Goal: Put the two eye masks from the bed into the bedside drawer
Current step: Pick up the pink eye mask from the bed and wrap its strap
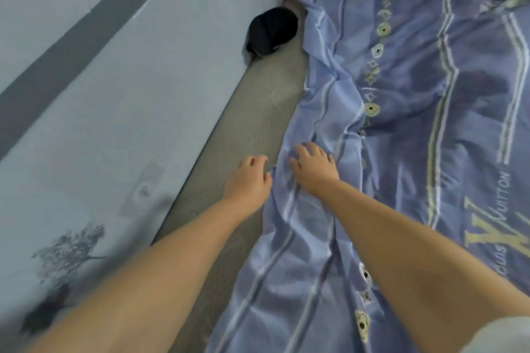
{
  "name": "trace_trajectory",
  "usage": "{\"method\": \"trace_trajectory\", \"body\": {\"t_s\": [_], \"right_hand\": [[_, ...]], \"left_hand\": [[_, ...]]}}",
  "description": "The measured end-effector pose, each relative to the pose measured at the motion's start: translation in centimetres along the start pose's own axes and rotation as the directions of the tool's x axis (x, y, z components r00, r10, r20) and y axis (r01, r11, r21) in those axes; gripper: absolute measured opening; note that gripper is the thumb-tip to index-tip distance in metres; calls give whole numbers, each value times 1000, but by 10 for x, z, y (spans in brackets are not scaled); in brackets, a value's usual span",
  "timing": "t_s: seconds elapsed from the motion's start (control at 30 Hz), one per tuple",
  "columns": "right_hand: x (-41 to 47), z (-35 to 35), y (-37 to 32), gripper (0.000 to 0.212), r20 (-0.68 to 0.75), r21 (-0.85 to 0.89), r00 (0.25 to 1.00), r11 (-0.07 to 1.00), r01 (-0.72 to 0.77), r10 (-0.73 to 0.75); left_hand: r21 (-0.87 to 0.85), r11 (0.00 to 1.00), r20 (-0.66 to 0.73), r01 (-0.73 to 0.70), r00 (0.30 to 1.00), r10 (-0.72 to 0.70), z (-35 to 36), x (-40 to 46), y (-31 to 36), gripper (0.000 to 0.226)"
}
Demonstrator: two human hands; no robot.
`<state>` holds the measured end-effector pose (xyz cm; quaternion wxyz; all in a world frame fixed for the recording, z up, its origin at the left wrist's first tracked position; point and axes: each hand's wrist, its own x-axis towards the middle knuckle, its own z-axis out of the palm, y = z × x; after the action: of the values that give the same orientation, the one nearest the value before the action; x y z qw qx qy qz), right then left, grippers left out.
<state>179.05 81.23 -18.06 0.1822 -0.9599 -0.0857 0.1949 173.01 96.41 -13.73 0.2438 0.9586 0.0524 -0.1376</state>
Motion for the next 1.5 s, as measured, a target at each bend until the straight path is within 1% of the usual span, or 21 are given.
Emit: {"method": "trace_trajectory", "body": {"t_s": [0.07,0.17,0.3,0.4,0.5,0.57,0.7,0.8,0.87,0.93,1.03,1.13,1.2,1.27,1.3,1.33,1.37,1.4,1.43,1.47,1.5], "right_hand": [[42,11,4,50,-40,28,998,998,-53,54],[77,33,16,58,-158,-145,987,989,-31,8],[82,45,19,62,-219,-204,976,978,-46,1],[84,43,17,63,-187,-232,982,970,-74,30],[82,41,15,63,-181,-221,983,972,-83,42],[83,40,13,63,-184,-213,981,973,-93,53],[85,41,14,65,-166,-235,984,967,-99,60],[85,41,16,64,-176,-243,983,966,-88,45],[85,42,15,64,-195,-237,980,968,-85,38],[86,44,17,64,-216,-244,976,966,-91,38],[89,48,18,64,-265,-250,964,963,-104,36],[87,45,19,64,-284,-198,959,978,-67,8],[81,38,19,66,-227,-152,974,987,-47,12],[61,29,9,64,-95,12,990,995,-99,100],[38,21,-3,55,13,283,984,943,-176,180],[6,9,-17,41,158,598,965,758,-261,208],[-29,-3,-30,29,259,832,952,463,-306,164],[-61,-12,-39,27,318,933,937,127,-336,146],[-93,-23,-45,29,325,944,938,-97,-315,120],[-125,-37,-50,33,331,915,937,-281,-291,108],[-154,-52,-53,41,334,879,936,-396,-267,112]], "left_hand": [[-19,999,-20,-26,999,26,6,51,-5,39],[-47,998,-77,-42,996,39,12,117,-13,43],[-264,960,-144,97,980,-139,5,196,-12,52],[-616,751,-96,239,923,-372,-11,260,2,66],[-802,551,-111,232,848,-518,-24,318,18,69],[-833,502,-123,233,806,-578,-30,352,20,62],[-841,474,-98,261,788,-608,-33,387,0,43],[-772,588,-167,242,815,-555,-19,350,-7,36],[-668,709,-180,224,876,-447,-2,305,-7,44],[-616,761,-146,204,920,-365,14,256,-9,53],[-643,754,-159,136,939,-305,24,183,-18,51],[-705,709,-170,20,965,-197,24,110,-33,28],[-758,649,-188,-63,974,-124,16,61,-37,61],[-711,688,-236,-142,971,-43,7,16,-37,71],[-656,735,-251,-169,968,-1,1,-6,-34,69],[-613,770,-254,-179,967,22,-5,-27,-30,66],[-578,799,-238,-166,971,30,-12,-51,-23,62],[-541,827,-217,-156,975,42,-17,-77,-15,59],[-500,851,-209,-162,976,62,-24,-103,-6,58],[-456,870,-223,-188,970,93,-32,-132,4,57],[-418,883,-247,-213,962,115,-41,-160,15,57]]}}
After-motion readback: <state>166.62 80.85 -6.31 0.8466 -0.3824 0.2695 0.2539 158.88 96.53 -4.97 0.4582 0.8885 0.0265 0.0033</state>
